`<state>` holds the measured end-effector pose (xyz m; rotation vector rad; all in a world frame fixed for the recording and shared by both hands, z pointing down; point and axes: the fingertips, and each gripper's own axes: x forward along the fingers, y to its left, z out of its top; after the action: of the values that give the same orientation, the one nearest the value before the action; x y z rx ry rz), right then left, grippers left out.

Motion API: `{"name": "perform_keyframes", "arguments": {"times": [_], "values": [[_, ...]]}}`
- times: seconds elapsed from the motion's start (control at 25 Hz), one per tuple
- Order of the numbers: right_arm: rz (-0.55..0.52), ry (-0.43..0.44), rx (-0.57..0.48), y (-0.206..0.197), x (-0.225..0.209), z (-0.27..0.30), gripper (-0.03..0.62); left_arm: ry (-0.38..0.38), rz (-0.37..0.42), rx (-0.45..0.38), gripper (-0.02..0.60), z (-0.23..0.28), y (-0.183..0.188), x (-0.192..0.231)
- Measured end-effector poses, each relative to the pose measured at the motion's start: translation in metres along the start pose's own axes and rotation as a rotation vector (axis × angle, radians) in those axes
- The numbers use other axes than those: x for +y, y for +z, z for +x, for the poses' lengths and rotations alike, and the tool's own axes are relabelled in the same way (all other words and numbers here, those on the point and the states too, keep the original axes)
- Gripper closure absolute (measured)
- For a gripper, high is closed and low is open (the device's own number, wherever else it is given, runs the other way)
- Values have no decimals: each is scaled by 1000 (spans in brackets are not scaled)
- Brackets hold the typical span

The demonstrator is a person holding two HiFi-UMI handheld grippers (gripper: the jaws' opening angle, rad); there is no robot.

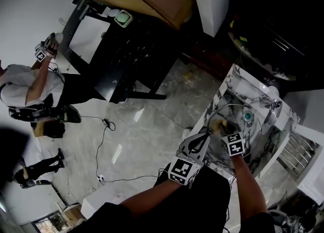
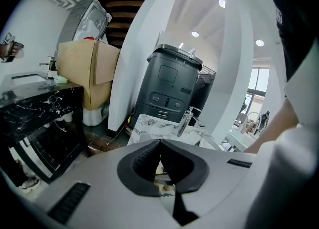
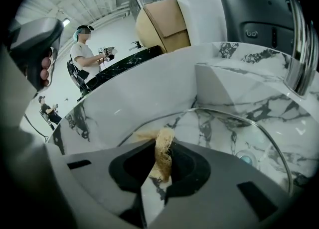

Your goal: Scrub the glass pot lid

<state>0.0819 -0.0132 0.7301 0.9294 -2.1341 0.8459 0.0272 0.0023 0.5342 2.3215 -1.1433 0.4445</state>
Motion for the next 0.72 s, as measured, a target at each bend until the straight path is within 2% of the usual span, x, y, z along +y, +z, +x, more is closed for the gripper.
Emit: {"name": "perform_keyframes", "arguments": {"times": [0.32,0.72], "values": [[-31,-20,21,-1,-5,8,523,-10,2,13,565,3,-1,4],[-12,-112,-43,6,-37,4,523,0,16,7,565,6,1,-3]]}}
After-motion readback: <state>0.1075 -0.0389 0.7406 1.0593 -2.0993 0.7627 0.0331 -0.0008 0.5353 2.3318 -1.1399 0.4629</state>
